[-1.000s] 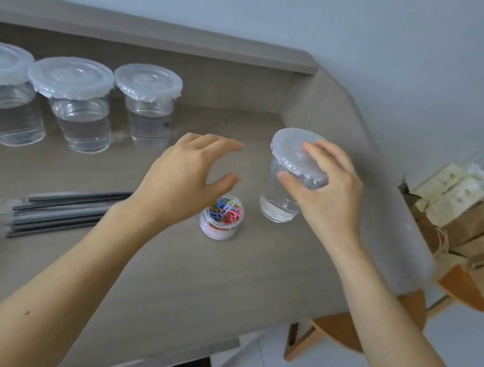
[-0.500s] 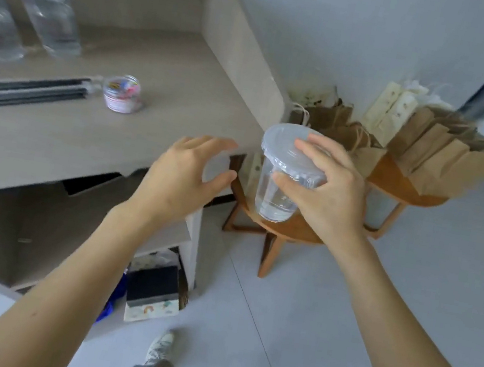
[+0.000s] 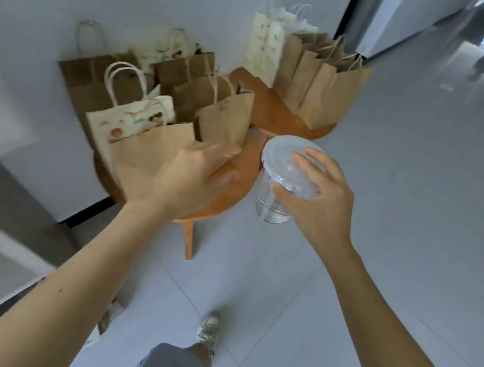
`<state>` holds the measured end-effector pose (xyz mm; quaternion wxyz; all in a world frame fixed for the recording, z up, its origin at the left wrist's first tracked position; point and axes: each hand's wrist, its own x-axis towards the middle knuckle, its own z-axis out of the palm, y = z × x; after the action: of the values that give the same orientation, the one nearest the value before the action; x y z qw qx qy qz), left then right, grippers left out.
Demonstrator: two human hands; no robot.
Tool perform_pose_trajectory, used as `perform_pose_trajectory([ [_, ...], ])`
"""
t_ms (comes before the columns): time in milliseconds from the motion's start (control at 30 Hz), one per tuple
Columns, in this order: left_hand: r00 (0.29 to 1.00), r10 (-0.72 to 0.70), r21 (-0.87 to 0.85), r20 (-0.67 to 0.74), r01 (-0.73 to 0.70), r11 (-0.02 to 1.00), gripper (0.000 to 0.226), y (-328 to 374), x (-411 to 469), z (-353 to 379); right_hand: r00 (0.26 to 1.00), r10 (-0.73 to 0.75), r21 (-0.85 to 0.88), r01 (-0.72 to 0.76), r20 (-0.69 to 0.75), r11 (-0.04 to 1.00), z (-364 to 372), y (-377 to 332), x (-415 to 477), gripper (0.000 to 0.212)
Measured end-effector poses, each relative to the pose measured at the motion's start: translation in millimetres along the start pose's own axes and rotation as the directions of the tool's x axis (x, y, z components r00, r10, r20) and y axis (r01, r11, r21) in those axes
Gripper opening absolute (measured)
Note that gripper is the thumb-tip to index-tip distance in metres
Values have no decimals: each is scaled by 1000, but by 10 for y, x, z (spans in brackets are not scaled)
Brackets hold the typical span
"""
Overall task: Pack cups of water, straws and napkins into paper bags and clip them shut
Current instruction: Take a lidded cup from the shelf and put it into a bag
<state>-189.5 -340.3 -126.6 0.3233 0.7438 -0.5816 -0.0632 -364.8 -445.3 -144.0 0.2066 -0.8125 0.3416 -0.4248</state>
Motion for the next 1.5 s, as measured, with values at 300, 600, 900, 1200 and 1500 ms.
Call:
perform_pose_trajectory([
  [300, 985, 148, -36, 85, -145, 989, 37, 299, 2040, 837, 995, 70, -74, -75, -69, 994, -189, 1283, 1367, 49],
  [600, 986, 149, -3, 78, -149, 989, 35, 553, 3768, 1803, 999, -1, -65, -2, -48, 998, -240, 2845, 2653, 50],
  [900, 1000, -6, 32, 1, 6, 999, 34, 759, 5258, 2487, 988, -144, -16, 145, 52, 989, -318, 4103, 4159, 53],
  [1200, 987, -150, 107, -56, 156, 982, 33, 362, 6567, 3086, 959, -255, 126, 240, 121, 963, 205, 5046, 5446, 54],
  [1500, 939, -343, 178, 32, 332, 926, 19, -80, 7218, 3809, 916, -354, 244, 305, 189, 920, 523, 5645, 6210, 53],
])
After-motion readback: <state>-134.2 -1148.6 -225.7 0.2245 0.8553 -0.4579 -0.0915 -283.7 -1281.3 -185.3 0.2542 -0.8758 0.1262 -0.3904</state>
